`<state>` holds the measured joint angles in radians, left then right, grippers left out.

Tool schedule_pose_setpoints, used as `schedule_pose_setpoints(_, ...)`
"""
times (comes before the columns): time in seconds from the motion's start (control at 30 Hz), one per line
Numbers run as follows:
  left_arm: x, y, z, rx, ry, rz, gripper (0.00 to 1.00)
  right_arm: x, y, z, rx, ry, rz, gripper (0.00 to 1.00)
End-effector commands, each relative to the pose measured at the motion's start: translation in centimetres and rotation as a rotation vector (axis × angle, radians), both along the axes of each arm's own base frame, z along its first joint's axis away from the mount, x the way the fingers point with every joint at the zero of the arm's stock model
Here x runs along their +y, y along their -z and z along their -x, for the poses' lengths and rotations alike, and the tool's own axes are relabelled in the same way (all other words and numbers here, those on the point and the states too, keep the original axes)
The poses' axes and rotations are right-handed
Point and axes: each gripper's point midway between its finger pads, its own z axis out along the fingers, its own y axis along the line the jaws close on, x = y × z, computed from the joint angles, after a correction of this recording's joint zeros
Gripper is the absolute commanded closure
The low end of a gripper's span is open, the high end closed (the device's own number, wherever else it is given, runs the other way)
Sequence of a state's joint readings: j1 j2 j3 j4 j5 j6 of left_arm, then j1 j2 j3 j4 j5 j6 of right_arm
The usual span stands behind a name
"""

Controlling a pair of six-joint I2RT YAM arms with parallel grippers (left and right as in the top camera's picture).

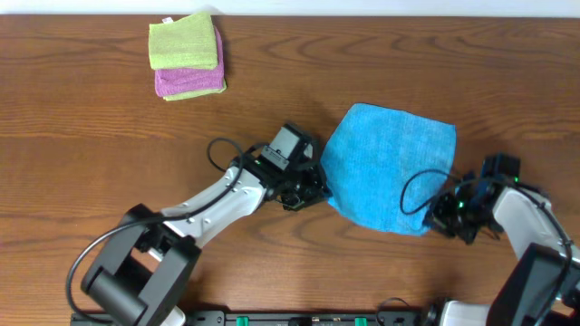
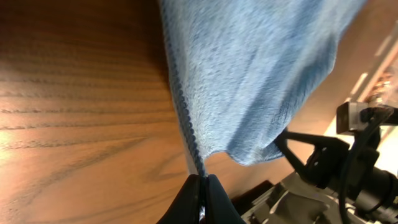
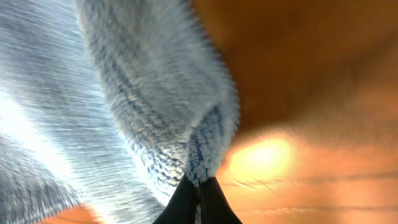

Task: Fold the cloth

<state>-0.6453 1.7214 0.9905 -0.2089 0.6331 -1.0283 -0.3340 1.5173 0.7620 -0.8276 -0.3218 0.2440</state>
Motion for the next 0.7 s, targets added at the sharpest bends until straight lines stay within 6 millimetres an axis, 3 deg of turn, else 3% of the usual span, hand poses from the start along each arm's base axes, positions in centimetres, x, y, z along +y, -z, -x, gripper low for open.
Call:
schedule_pose_setpoints(0.0,0.7,-2.0,-1.1,-0.035,-0.025,0.039,0.94,-0.3,-2.9,-3.3,-0.100,-0.048,0.041,0.98)
schedule_pose_setpoints(0.3,3.4,-6.5,-4.0,-0.165,-0.104,0.095,0.94,1.0,-8.3,-7.7,-0.222,-0.129,0.067,0.98)
schedule_pose_setpoints(0.43,3.2,-6.6,-3.2,-0.147,-0.067,0.109,0.94,2.0,-8.7,-8.0,-0.221,-0.169,0.100,0.98)
schedule_pose_setpoints(0.47,3.3,-6.2,-2.6,-0.126,-0.055,0.096,0.91,2.0,-8.6,-7.8,-0.206,-0.170,0.119,0.99)
schedule_pose_setpoints(0.6,4.3,-4.3,0.1,-0.048,0.006,0.006,0.58,2.3,-8.4,-7.7,-0.196,-0.192,0.150,0.98)
schedule_pose_setpoints(0.67,4.6,-3.7,1.4,-0.015,0.038,-0.024,0.48,2.2,-8.4,-7.9,-0.201,-0.186,0.163,0.98)
